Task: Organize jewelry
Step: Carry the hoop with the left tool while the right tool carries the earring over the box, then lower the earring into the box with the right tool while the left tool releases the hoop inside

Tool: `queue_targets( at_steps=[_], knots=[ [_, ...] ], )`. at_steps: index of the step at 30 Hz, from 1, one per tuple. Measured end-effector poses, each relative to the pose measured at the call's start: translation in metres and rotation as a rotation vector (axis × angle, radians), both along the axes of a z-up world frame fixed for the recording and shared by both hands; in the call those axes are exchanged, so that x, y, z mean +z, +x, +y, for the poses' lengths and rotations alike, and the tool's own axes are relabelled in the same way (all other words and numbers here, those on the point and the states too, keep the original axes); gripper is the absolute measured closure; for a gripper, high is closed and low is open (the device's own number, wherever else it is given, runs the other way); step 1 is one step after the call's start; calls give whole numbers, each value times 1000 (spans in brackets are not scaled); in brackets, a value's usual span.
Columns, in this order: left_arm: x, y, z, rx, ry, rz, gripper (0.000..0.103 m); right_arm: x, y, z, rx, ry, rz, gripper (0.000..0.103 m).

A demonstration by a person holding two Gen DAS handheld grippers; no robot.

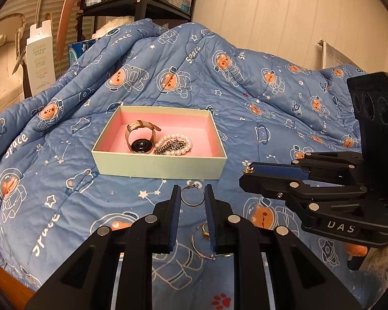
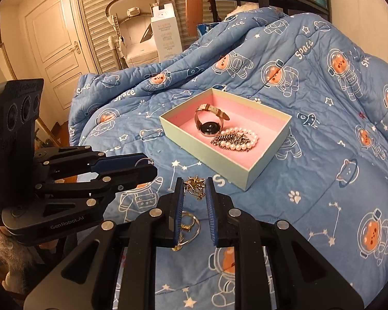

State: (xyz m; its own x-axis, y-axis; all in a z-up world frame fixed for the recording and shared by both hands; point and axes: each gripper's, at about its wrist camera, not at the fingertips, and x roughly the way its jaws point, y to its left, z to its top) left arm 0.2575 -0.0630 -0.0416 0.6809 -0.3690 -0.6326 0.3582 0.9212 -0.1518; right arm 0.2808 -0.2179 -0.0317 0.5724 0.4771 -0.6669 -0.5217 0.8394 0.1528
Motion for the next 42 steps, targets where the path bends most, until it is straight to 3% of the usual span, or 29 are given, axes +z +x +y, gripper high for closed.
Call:
queue_targets(
  at_steps=[18,23,32,42],
  knots=[
    [-13,115,12,22,-2,140,85,-8,121,11,-16,-72,76,85],
    [-18,138,5,6,58,172,85,-14,143,21,0,-109,95,85],
    [-37,162,3,6,84,259,85,-30,189,28,-36,-101,194,85],
    [-47,171,-7,-19,163,286,85,-53,215,43,-39,-192,249,85]
  ],
)
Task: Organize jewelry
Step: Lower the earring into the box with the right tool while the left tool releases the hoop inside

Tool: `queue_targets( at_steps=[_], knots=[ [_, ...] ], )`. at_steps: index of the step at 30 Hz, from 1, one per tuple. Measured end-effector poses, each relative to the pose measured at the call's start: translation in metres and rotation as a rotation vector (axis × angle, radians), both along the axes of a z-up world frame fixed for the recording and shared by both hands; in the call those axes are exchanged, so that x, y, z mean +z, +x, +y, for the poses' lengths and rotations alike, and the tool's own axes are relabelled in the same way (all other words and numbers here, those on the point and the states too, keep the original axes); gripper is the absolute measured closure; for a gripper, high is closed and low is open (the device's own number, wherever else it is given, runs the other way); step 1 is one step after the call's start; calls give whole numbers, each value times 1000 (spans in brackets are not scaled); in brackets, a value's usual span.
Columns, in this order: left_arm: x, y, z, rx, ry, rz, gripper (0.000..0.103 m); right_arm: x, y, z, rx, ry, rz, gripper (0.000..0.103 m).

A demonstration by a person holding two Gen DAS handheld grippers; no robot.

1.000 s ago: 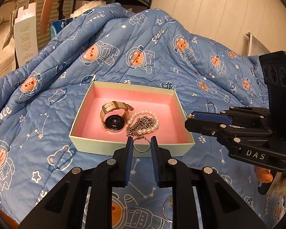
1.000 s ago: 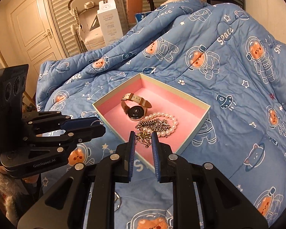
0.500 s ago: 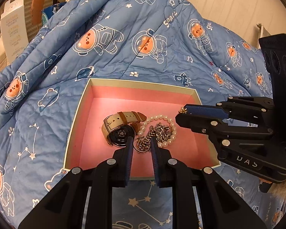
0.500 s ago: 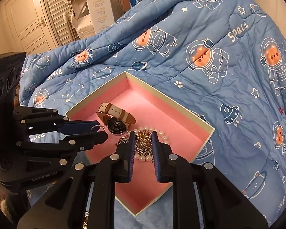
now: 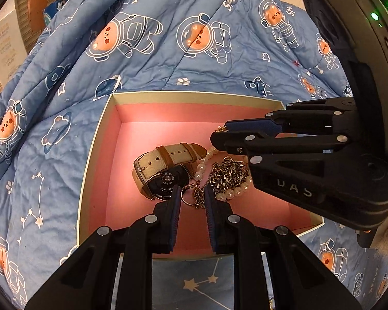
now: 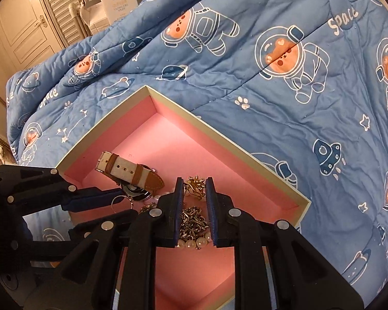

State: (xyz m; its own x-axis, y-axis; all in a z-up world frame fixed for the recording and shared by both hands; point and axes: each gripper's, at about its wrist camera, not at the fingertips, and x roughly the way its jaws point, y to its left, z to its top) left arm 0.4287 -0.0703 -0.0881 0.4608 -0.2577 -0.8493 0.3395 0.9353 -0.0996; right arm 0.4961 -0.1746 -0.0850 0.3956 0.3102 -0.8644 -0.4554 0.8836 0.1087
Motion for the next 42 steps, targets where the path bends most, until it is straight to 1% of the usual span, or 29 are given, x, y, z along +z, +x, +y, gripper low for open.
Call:
queue_targets(
  at_steps=[6,9,12,17,21,22,23,24,25,26,28,30,33,35,36,37,38,41,42],
  knots=[
    [-2,3,-2,-11,6,15,85,-11,8,2,-15,-28,21,85],
    [-5,5,-6,-26,23,25,85,-13,9,5,-14,-44,22,85],
    [-7,6,-10,-38,34,30,85,-13,11,6,-14,-48,23,85],
    [-9,8,-14,-48,30,51,85,-15,17,8,-24,-33,43,85],
    [-9,10,-17,-41,43,49,83,-15,18,10,-29,-34,45,85],
    [-9,11,-16,-37,38,50,80,-15,18,10,-29,-37,44,84],
    [-9,12,-15,-33,31,48,74,-15,17,10,-28,-38,43,82],
    [-7,12,-14,-30,25,40,71,-15,16,10,-27,-38,43,72],
    [-5,10,-12,-26,23,28,61,-14,16,10,-29,-31,42,58],
    [-3,8,-11,-21,22,15,56,-13,14,9,-29,-17,38,56],
    [0,5,-9,-20,21,0,55,-9,12,7,-42,-16,10,56],
    [3,1,-8,-25,22,-13,54,-7,11,6,-44,3,12,56],
    [10,-8,-7,-31,30,-39,45,-2,8,4,-45,20,7,56],
    [16,-17,-4,-32,22,-63,34,5,3,1,-51,40,-7,55],
    [20,-23,-3,-29,14,-78,31,9,-1,-3,-58,60,-17,48],
    [24,-30,-1,-28,8,-95,24,14,-6,-7,-66,81,-26,42],
    [27,-38,1,-28,0,-112,20,18,-11,-10,-72,100,-39,40],
    [33,-61,5,-26,-11,-148,16,30,-31,-21,-81,118,-82,39],
    [33,-67,7,-19,-9,-155,16,34,-38,-24,-85,126,-96,36]
  ],
)
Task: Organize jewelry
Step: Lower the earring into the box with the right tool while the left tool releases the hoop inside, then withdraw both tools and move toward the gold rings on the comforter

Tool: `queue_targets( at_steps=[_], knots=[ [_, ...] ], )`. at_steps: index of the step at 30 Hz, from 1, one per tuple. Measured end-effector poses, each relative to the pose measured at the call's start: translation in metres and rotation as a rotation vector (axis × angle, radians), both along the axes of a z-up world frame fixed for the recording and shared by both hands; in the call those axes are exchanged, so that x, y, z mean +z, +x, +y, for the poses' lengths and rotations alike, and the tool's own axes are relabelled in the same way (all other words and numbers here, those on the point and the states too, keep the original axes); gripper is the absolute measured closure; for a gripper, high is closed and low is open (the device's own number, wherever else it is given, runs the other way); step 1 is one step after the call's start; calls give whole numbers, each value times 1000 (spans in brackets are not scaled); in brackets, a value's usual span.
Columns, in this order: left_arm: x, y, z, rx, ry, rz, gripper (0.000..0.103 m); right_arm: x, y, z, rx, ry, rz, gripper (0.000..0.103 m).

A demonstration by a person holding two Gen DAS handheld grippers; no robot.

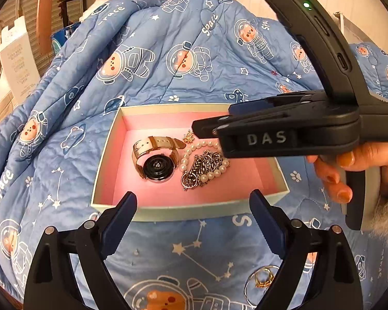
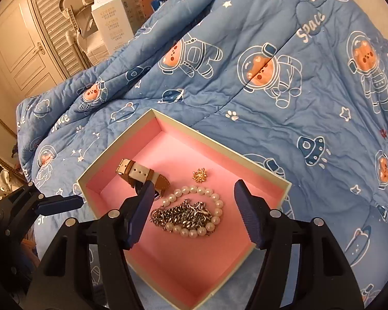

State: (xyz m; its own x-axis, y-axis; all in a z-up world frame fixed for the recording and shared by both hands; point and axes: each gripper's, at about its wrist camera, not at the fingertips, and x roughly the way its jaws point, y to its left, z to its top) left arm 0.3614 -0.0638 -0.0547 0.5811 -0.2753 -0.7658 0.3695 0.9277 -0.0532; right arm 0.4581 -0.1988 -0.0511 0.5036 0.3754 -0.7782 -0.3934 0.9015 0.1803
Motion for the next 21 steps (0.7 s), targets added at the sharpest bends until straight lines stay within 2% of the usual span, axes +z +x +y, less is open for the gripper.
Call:
queue_targets(
  at_steps=[1,3,9,16,21],
  knots=[
    [1,-8,2,8,-5,-6,14,4,-8,-5,-5,10,-14,29],
    [0,-24,7,26,-30,-16,8,10,-25,-14,-16,35,-42,25],
    [-15,-72,25,90,-71,2,7,4,-77,-32,-15,72,-37,25],
    [-38,-115,46,177,-116,37,7,-18,-142,-31,14,28,-52,25],
    [-46,-137,55,215,-132,42,7,-32,-181,-12,104,-14,-62,25]
  ],
)
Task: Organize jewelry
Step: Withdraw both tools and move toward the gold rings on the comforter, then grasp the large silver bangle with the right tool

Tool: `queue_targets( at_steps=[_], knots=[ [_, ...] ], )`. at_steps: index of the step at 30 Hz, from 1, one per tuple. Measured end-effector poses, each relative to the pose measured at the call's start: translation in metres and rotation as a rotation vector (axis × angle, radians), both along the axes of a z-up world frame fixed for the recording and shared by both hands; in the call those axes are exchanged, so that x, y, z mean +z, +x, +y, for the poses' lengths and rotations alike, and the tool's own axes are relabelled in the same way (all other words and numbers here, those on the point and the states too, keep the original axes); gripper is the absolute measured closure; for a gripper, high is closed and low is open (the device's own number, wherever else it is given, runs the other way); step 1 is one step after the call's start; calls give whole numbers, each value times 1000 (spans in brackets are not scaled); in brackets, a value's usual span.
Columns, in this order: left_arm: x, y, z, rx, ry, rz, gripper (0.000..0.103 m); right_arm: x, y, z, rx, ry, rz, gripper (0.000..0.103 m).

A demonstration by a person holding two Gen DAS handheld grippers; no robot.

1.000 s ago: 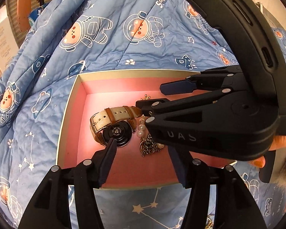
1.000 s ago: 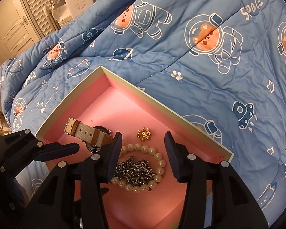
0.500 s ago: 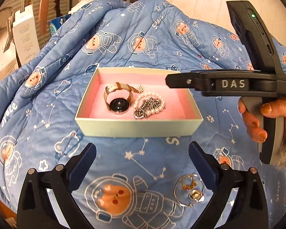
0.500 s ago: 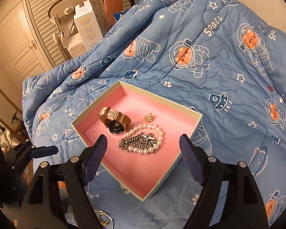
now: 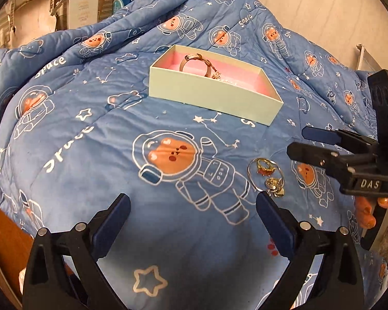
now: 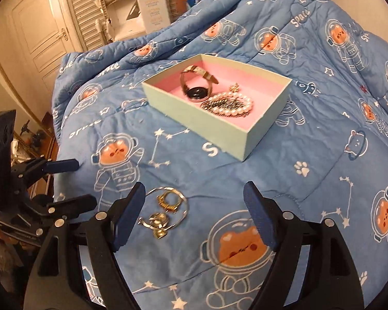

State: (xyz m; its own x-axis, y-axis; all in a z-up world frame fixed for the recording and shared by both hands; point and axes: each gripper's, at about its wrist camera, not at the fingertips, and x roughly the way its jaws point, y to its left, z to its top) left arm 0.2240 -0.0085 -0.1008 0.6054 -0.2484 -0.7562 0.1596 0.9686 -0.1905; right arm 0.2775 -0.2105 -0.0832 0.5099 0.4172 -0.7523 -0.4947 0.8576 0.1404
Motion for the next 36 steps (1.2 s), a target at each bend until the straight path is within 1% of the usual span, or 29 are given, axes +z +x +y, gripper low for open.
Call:
queue_targets(
  at_steps=[2,5,7,9,11,13,17,22,24,25,26,27,30,33,35,36],
  knots=[
    [0,-7,0,7,10,-10,7,-7,-10,10,36,-18,3,25],
    [0,-14,0,18,15,-15,7,-17,-14,22,58,-42,17,27],
    [-1,-16,-1,17,13,-14,7,-24,-13,27,61,-57,34,36],
    [-2,-18,-4,13,16,-15,7,-29,-11,32,58,-82,35,40],
    [-3,-20,-7,-4,20,-16,7,-34,-9,35,57,-102,35,41],
    [-3,-23,-12,-21,34,-23,7,-36,-8,36,56,-105,35,47],
    [-3,-25,-21,-58,33,-30,9,-34,-12,37,74,-107,17,48],
    [-4,-26,-30,-79,45,-34,11,-24,-12,28,65,-50,-5,48],
    [-4,-27,-33,-87,52,-43,19,-16,-11,23,49,-32,-17,48],
    [-4,-27,-34,-90,53,-48,21,-13,-10,20,43,-24,-21,48],
    [-4,-26,-36,-92,51,-49,27,-9,-9,16,35,-21,-24,48],
    [-4,-24,-37,-96,47,-48,32,-7,-9,12,22,-20,-29,48],
    [-3,-20,-45,-126,21,-47,42,-2,-6,-7,-30,-7,-29,48],
    [-4,-16,-60,-176,-1,-38,44,-1,-4,-27,-82,0,-14,48],
    [-5,-12,-72,-196,11,-35,45,-2,-5,-39,-111,1,-7,48],
    [-7,-9,-78,-203,18,-30,48,-3,-5,-44,-123,5,-2,48]
  ],
)
